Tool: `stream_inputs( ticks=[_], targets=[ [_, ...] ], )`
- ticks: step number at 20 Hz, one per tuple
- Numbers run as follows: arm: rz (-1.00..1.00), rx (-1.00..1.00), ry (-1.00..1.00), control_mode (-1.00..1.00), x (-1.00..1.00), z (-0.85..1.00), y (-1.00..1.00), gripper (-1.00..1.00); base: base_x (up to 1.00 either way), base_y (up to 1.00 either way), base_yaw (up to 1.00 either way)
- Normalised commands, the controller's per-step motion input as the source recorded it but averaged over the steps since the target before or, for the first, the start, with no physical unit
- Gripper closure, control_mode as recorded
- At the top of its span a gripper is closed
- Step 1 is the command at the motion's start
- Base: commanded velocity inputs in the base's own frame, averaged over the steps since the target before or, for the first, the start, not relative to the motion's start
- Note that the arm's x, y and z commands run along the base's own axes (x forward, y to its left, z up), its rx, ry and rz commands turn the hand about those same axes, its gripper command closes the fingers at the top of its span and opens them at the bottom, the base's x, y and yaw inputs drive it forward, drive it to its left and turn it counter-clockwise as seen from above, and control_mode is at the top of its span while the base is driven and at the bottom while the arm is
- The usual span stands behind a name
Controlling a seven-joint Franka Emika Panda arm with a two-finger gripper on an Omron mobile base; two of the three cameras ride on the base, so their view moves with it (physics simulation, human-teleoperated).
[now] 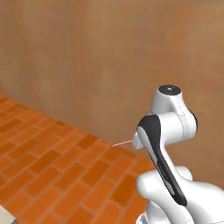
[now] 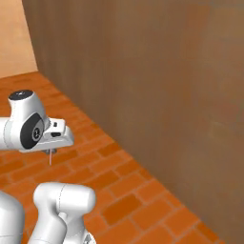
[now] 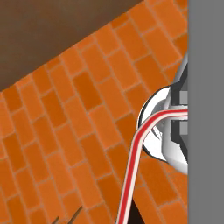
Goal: Take a straw from the drawer in front and place it inside the glass cup on the dining counter.
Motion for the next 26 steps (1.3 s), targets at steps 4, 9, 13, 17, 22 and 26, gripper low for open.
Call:
stream_inputs(
  ticks=[4,9,13,17,22,26],
  targets=[
    [0.00,0.00,0.00,1.00,0.00,0.00,0.00,1.00,0.73,-0.31,0.65],
    [0.00,0.00,0.00,1.00,0.00,0.00,0.00,1.00,0.71,-0.35,0.71],
    [0.00,0.00,0.00,1.00,0.00,0.00,0.00,1.00,0.65,-0.52,0.64],
    [0.00,0.00,0.00,1.00,0.00,0.00,0.00,1.00,0.77,-0.76,0.55],
    [0.00,0.00,0.00,1.00,0.00,0.00,0.00,1.00,0.92,-0.77,0.54],
    [0.00,0.00,0.00,1.00,0.00,0.00,0.00,1.00,1.00,-0.59,0.53]
  ],
)
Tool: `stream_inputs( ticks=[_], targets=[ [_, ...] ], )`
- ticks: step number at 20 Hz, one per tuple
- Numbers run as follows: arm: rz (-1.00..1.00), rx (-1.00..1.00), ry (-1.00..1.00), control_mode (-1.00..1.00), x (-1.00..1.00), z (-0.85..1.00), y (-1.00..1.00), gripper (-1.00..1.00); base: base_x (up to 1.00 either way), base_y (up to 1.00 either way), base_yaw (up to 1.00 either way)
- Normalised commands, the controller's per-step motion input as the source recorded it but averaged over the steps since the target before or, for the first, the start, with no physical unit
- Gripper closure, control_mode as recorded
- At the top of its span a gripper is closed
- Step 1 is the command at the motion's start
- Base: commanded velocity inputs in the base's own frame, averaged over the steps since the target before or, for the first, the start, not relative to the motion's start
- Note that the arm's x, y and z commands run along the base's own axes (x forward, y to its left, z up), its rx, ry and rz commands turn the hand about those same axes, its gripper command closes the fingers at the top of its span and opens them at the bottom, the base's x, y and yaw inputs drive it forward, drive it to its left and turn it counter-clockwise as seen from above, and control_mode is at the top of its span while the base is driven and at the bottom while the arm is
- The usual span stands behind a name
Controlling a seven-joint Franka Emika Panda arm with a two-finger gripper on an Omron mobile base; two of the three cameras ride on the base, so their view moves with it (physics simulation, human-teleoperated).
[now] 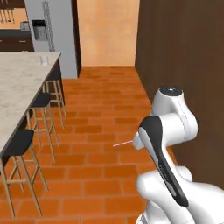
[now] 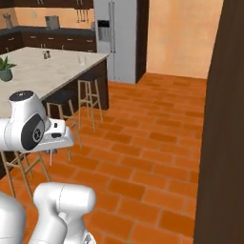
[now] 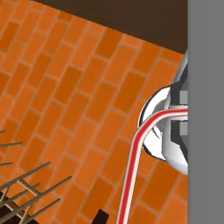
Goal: Take a straw from the drawer in front and place it inside the glass cup on the dining counter.
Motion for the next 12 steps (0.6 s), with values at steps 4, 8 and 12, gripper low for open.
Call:
stream_inputs(
  ticks=[4,8,12],
  targets=[
    [0.00,0.00,0.00,1.00,0.00,0.00,0.00,1.00,1.00,-0.57,0.49],
    [0.00,0.00,0.00,1.00,0.00,0.00,0.00,1.00,1.00,-0.55,0.48],
    [0.00,0.00,0.00,1.00,0.00,0.00,0.00,1.00,1.00,-0.60,0.47]
  ],
)
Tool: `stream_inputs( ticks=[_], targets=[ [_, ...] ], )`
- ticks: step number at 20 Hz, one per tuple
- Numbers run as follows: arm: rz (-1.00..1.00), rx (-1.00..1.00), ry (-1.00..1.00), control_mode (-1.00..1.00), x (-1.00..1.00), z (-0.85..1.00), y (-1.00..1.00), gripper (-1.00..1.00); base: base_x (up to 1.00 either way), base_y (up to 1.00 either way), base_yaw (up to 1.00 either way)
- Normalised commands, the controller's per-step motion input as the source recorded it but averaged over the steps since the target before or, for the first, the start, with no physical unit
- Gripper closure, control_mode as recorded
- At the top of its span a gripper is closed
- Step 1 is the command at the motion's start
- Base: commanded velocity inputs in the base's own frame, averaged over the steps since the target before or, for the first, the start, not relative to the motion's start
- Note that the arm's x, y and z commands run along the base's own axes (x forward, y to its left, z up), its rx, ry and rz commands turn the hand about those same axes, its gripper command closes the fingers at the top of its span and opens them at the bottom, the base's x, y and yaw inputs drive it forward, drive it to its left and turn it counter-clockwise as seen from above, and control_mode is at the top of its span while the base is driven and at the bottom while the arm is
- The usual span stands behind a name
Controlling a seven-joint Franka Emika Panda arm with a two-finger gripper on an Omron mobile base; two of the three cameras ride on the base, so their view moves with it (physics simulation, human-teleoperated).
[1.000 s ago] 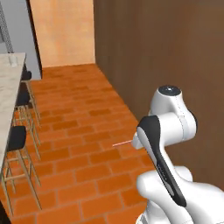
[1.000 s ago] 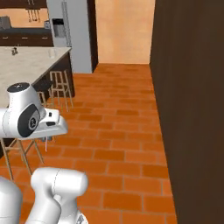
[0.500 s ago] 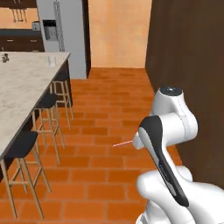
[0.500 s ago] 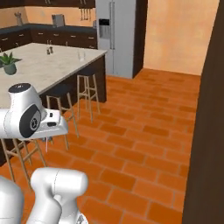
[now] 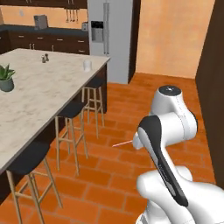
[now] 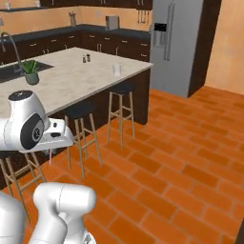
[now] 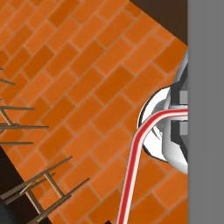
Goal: Take a straw from the drawer in front and place it inside the glass cup on the dining counter.
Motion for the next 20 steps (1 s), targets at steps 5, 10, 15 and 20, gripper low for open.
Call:
stream_inputs(
  ticks=[5,10,15,20],
  targets=[
    [0.00,0.00,0.00,1.00,0.00,0.00,0.00,1.00,0.95,-0.56,0.46],
    [0.00,0.00,0.00,1.00,0.00,0.00,0.00,1.00,0.87,-0.54,0.42],
    [0.00,0.00,0.00,1.00,0.00,0.00,0.00,1.00,0.78,-0.78,0.43],
    [0.00,0.00,0.00,1.00,0.00,0.00,0.00,1.00,0.70,-0.82,0.50]
  ],
)
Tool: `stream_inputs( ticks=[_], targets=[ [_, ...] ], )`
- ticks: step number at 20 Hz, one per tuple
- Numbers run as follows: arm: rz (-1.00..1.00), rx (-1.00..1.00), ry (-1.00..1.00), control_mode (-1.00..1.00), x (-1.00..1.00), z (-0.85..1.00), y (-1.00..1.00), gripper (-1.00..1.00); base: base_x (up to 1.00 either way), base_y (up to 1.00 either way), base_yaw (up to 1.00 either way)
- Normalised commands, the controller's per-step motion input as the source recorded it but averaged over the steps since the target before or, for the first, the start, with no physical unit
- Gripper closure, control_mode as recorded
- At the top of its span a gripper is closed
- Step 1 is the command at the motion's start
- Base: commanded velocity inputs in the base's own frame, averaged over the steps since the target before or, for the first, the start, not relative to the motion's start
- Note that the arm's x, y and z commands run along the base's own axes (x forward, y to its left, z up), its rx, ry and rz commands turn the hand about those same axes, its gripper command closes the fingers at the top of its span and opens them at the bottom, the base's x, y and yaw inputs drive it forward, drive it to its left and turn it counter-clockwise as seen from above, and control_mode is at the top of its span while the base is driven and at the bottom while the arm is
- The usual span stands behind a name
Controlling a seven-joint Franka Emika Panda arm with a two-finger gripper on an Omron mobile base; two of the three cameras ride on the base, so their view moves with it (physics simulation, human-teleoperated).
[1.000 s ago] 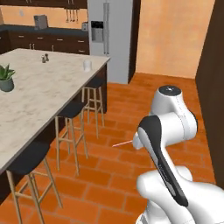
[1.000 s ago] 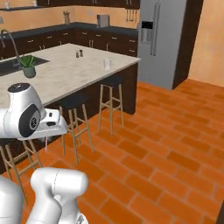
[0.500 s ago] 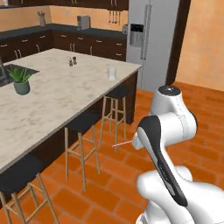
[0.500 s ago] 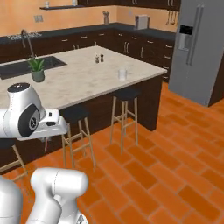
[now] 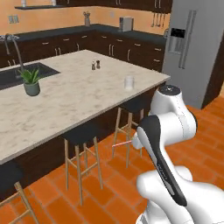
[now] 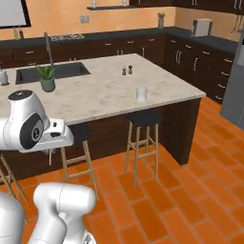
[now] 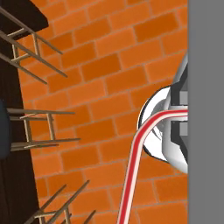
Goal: Take a straw from the drawer in front and place it inside the glass cup on the dining counter.
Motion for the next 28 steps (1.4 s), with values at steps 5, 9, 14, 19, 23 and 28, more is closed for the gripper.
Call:
stream_inputs(
  ticks=[5,9,14,19,23,28],
  targets=[
    [0.00,0.00,0.00,1.00,0.00,0.00,0.00,1.00,0.62,-0.83,0.52],
    [0.00,0.00,0.00,1.00,0.00,0.00,0.00,1.00,0.67,-0.80,0.50],
    [0.00,0.00,0.00,1.00,0.00,0.00,0.00,1.00,0.87,-0.57,0.40],
    [0.00,0.00,0.00,1.00,0.00,0.00,0.00,1.00,1.00,-0.46,0.34],
    [0.00,0.00,0.00,1.00,0.00,0.00,0.00,1.00,0.83,-0.56,0.30],
    [0.00,0.00,0.00,1.00,0.00,0.00,0.00,1.00,0.73,-0.55,0.22]
  ],
)
